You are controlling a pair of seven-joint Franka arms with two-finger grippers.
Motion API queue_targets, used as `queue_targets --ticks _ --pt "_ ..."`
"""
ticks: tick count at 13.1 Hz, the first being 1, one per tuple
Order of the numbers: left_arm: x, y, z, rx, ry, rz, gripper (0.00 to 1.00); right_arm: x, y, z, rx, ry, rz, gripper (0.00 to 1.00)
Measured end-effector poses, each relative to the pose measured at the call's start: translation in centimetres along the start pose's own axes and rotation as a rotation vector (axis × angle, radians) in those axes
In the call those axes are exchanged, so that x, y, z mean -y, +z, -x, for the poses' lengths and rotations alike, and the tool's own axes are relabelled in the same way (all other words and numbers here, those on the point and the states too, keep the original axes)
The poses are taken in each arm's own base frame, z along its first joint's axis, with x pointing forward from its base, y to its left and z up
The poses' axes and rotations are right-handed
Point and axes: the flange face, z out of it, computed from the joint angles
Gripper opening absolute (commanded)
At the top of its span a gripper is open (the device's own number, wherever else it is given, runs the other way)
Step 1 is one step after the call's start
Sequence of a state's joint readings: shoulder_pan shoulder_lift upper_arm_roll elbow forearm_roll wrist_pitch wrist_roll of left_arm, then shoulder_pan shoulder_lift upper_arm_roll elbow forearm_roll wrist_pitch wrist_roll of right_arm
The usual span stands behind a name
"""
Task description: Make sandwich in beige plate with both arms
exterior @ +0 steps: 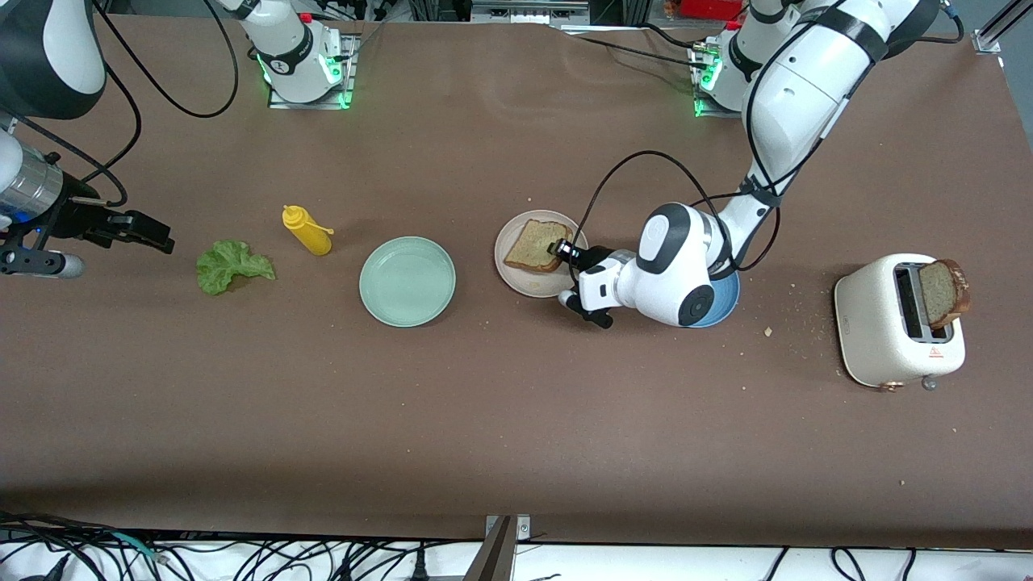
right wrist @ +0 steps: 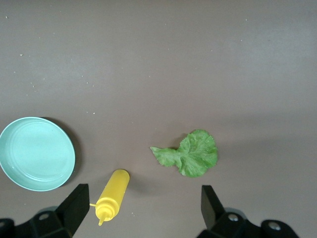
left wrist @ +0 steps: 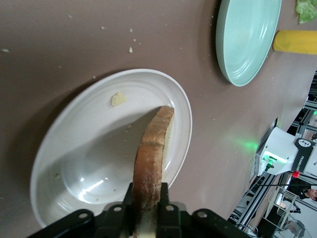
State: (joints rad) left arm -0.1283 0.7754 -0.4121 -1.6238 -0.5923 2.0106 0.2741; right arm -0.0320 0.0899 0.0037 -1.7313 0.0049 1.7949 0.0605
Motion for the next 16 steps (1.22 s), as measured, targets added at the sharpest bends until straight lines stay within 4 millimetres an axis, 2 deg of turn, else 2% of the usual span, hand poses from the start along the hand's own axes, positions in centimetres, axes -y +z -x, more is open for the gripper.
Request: queue_targets --ticks 3,7,9,12,16 --pt "1.5 -1.8 -0.1 -0.018 0.051 -0.054 1.00 0.0 0.0 0.0 0.000 0.000 0.000 1.00" --pt "4.9 -7.1 0.2 -0.070 0.143 -0.104 1.00 0.0 0.0 0.0 0.000 0.000 0.000 1.00" --pt "5.2 -9.9 0.6 -0.081 0.196 -0.186 1.00 0.0 0.1 0.0 0.001 0.000 0.000 1.00" --pt "3.9 -15.7 2.0 -0.097 0.244 -0.345 1.00 0.0 0.2 -0.1 0.002 -0.001 0.000 1.00" --pt "4.0 -25.2 6.2 -0.129 0.190 -0.480 1.00 0.1 0.5 -0.2 0.005 -0.012 0.000 1.00"
